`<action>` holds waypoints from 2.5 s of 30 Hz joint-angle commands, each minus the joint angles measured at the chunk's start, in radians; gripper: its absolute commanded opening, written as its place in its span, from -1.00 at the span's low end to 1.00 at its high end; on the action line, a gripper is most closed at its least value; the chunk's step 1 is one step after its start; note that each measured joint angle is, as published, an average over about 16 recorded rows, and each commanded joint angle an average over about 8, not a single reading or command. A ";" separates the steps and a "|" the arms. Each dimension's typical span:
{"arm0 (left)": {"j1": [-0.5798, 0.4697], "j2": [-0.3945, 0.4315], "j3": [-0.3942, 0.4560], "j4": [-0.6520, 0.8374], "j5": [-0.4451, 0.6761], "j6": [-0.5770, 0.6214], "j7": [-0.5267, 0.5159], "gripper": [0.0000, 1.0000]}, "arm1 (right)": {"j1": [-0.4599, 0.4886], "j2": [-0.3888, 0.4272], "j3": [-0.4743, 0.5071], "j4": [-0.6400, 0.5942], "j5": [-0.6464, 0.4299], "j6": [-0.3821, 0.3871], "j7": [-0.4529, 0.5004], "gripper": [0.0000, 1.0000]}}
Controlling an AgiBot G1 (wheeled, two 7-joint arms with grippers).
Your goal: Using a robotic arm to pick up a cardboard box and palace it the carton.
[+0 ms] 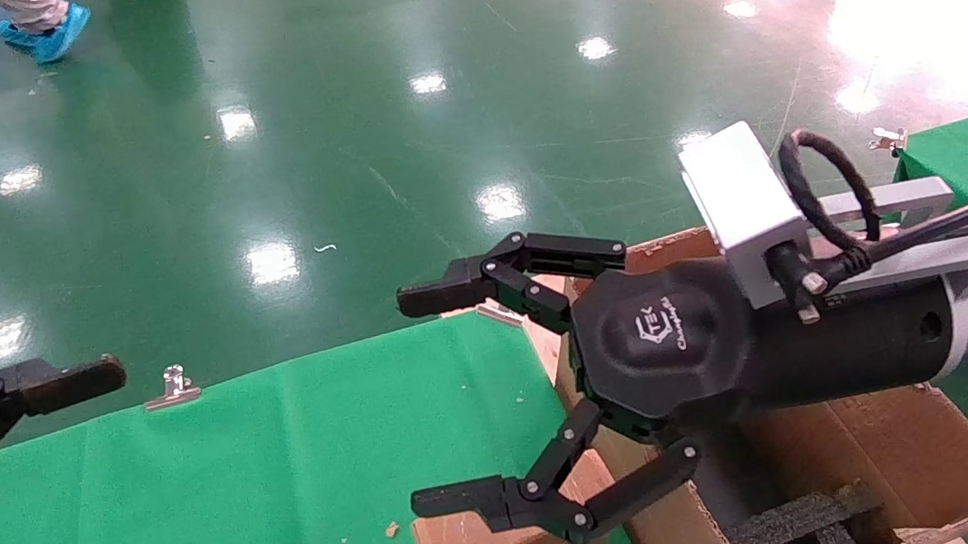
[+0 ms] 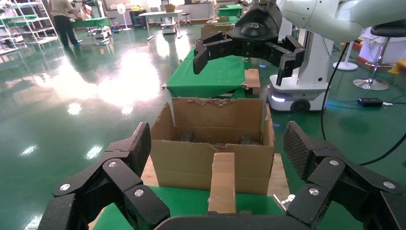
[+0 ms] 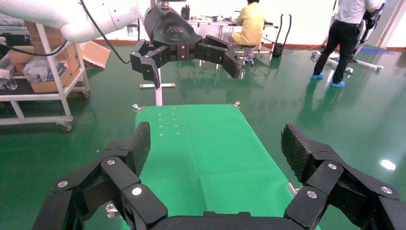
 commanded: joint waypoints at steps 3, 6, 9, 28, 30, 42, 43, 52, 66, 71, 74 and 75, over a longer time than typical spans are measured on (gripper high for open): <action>0.000 0.000 0.000 0.000 0.000 0.000 0.000 1.00 | 0.000 0.000 0.000 0.000 0.000 0.000 0.000 1.00; 0.000 0.000 0.000 0.000 0.000 0.000 0.000 1.00 | 0.000 0.000 0.000 0.000 0.000 0.000 0.000 1.00; 0.000 0.000 0.000 0.000 0.000 0.000 0.000 1.00 | 0.000 0.000 0.000 0.000 0.000 0.000 0.000 1.00; 0.000 0.000 0.000 0.000 0.000 0.000 0.000 -1.00 | 0.000 0.000 0.000 0.000 0.000 0.000 0.000 1.00; 0.000 0.000 0.000 0.000 0.000 0.000 0.000 -1.00 | 0.000 0.000 0.000 0.000 0.000 0.000 0.000 1.00; 0.000 0.000 0.000 0.000 0.000 0.000 0.000 -1.00 | 0.021 0.008 -0.031 0.008 -0.069 -0.012 0.008 1.00; 0.000 0.000 0.000 0.000 0.000 0.000 0.000 -1.00 | 0.032 0.009 -0.043 0.010 -0.094 -0.017 0.012 1.00; 0.000 0.000 0.001 0.000 0.000 0.000 0.000 -1.00 | 0.201 -0.036 -0.208 -0.006 -0.409 -0.067 0.084 1.00; 0.000 0.000 0.001 0.000 -0.001 0.000 0.001 -1.00 | 0.475 -0.196 -0.575 -0.102 -0.695 -0.092 0.027 1.00; -0.001 0.000 0.001 0.000 -0.001 0.000 0.001 -1.00 | 0.546 -0.249 -0.672 -0.149 -0.729 -0.090 -0.019 1.00; -0.001 0.000 0.001 0.000 -0.001 0.000 0.001 -1.00 | 0.579 -0.279 -0.722 -0.183 -0.740 -0.088 -0.043 1.00; -0.001 0.000 0.001 0.000 -0.001 0.000 0.001 -1.00 | 0.588 -0.288 -0.737 -0.195 -0.742 -0.087 -0.051 1.00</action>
